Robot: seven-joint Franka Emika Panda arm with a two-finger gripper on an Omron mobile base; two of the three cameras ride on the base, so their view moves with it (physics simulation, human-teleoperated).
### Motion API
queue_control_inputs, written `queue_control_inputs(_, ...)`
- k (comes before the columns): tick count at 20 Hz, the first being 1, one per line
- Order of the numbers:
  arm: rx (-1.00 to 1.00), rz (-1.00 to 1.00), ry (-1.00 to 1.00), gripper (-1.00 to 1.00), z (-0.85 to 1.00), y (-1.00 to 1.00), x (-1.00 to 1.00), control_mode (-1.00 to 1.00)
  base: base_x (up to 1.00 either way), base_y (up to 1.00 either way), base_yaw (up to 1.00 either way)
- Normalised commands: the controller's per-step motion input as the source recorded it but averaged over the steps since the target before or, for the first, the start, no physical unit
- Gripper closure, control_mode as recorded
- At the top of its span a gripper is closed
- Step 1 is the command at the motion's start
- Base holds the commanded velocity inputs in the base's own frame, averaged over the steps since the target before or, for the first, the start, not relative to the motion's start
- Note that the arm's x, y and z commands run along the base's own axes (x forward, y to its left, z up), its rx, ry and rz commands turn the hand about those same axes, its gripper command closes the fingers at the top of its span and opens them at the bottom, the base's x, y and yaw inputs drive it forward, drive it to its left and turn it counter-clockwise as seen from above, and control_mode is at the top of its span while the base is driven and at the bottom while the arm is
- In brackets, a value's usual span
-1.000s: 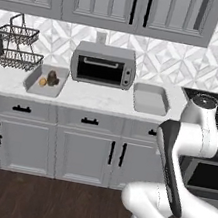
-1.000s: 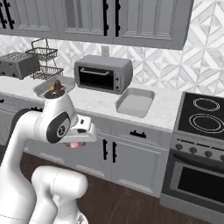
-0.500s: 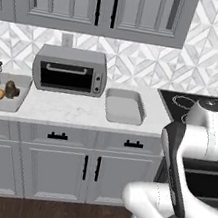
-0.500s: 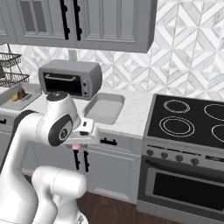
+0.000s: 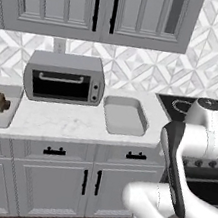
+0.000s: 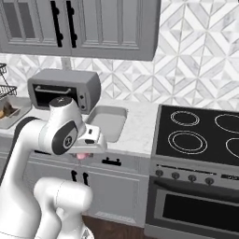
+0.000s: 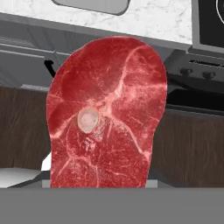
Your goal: Place one potato and one steak in each tupperware on the nearby counter, to pack two identical lunches.
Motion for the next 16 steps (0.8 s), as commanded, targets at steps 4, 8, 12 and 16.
queue_control_inputs(4, 0.00, 0.00, 0.00, 1.00, 0.00, 0.00, 0.00, 1.00, 0.35, 0.46, -0.09)
queue_control_inputs(8, 0.00, 0.00, 0.00, 1.00, 0.00, 0.00, 0.00, 1.00, 0.75, 0.23, 0.00)
queue_control_inputs(12, 0.00, 0.00, 0.00, 1.00, 0.00, 0.00, 0.00, 1.00, 0.99, 0.00, 0.00)
queue_control_inputs(16, 0.00, 0.00, 0.00, 1.00, 0.00, 0.00, 0.00, 1.00, 0.29, 0.00, 0.00)
